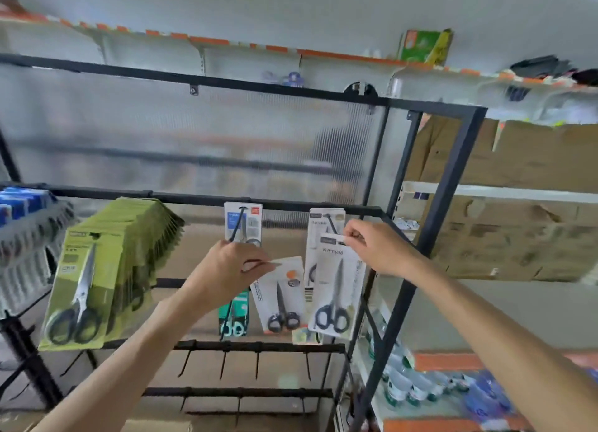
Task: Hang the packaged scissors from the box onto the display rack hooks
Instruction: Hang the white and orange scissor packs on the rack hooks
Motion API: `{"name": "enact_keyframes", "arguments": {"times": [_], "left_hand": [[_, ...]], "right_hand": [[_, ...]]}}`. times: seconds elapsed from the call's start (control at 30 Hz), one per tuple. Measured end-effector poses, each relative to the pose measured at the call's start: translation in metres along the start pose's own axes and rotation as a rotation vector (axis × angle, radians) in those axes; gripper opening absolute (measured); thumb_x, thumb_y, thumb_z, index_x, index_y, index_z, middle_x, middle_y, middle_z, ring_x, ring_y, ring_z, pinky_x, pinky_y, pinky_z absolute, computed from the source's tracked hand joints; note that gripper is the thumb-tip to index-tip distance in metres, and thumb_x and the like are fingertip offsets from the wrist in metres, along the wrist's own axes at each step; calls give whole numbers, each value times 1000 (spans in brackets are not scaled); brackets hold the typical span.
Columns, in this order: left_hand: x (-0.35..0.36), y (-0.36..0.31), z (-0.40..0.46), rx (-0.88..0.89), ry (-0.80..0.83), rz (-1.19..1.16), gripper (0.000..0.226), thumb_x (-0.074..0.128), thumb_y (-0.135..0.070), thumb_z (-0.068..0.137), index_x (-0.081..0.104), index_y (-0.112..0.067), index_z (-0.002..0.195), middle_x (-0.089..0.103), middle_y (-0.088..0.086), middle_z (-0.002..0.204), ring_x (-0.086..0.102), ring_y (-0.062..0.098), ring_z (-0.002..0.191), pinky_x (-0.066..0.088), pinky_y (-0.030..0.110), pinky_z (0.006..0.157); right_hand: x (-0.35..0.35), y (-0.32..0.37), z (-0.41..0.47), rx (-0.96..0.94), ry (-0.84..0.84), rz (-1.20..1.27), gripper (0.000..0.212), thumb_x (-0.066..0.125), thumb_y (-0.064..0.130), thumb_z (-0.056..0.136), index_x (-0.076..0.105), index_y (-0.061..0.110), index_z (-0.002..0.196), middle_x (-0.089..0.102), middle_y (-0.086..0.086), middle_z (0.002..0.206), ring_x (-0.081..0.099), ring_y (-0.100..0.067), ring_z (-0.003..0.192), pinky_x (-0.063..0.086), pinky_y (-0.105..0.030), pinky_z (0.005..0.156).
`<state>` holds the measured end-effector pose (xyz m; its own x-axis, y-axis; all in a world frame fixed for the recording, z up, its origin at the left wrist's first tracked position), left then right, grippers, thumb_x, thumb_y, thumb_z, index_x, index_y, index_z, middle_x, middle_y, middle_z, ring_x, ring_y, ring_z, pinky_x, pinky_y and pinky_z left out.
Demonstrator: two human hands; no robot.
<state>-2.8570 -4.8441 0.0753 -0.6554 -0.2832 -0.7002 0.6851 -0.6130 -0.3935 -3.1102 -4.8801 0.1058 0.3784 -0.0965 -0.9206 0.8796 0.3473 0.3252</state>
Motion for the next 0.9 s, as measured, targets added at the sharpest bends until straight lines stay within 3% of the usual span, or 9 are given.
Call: {"name": "enact_keyframes", "arguments": {"times": [0.2, 0.37, 0.47, 0.53, 0.63, 0.77, 0.9], "left_hand": [[6, -21, 31, 15, 88, 71, 20, 70, -39, 89, 77, -21, 94, 74, -14, 88, 64, -3, 75, 45, 2, 71], [1, -26, 38, -8, 102, 98, 22, 69, -43, 88, 77, -23, 94, 74, -15, 89, 58, -15, 71, 43, 1, 71], [3, -28, 36, -21, 136, 105, 23, 68, -42, 89, 77, -23, 95, 72, -17, 88, 56, -18, 71, 41, 1, 69], [5, -29, 33, -28, 153, 121, 24, 66, -44, 89, 76, -23, 95, 70, -19, 87, 57, -14, 71, 41, 2, 69], [6, -31, 28, -39, 177, 141, 26, 65, -44, 90, 75, -21, 93, 72, -13, 87, 59, -7, 71, 42, 5, 66], [5, -29, 20, -61, 190, 154, 22, 66, -42, 91, 75, -22, 92, 74, -12, 91, 63, 2, 77, 44, 10, 63], [1, -24, 9, -96, 202, 169, 21, 65, -44, 91, 76, -25, 93, 73, -16, 89, 64, 0, 82, 51, 19, 75]], "right_hand": [[7, -14, 20, 2, 127, 55, 12, 51, 34, 103, 60, 28, 103, 63, 12, 93, 61, -5, 83, 41, -21, 63], [15, -31, 36, 44, 224, 204, 7, 59, 39, 98, 62, 33, 101, 67, 9, 107, 64, -10, 97, 55, -35, 87], [21, -33, 47, 54, 215, 206, 9, 58, 38, 99, 63, 30, 101, 63, 12, 95, 59, -4, 76, 45, -22, 65], [23, -33, 58, 61, 164, 157, 10, 55, 37, 101, 63, 30, 102, 61, 13, 91, 54, -3, 67, 38, -21, 57], [26, -37, 75, 83, 72, 128, 16, 50, 33, 103, 65, 27, 102, 66, 6, 99, 64, -15, 74, 45, -29, 61], [29, -44, 95, 86, -32, 130, 16, 51, 25, 101, 65, 25, 94, 70, 1, 87, 67, -22, 73, 53, -39, 66], [29, -51, 107, 101, -108, 98, 18, 51, 22, 101, 66, 21, 90, 67, 6, 82, 58, -10, 64, 46, -29, 61]]}}
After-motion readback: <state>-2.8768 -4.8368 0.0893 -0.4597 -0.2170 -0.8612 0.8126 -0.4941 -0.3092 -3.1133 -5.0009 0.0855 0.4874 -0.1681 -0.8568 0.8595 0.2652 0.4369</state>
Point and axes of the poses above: each hand's wrist, its own z-axis towards the middle knuckle, its own x-axis out of the palm, y = z × x, the point moved 7 cm from there along z, towards the middle knuckle
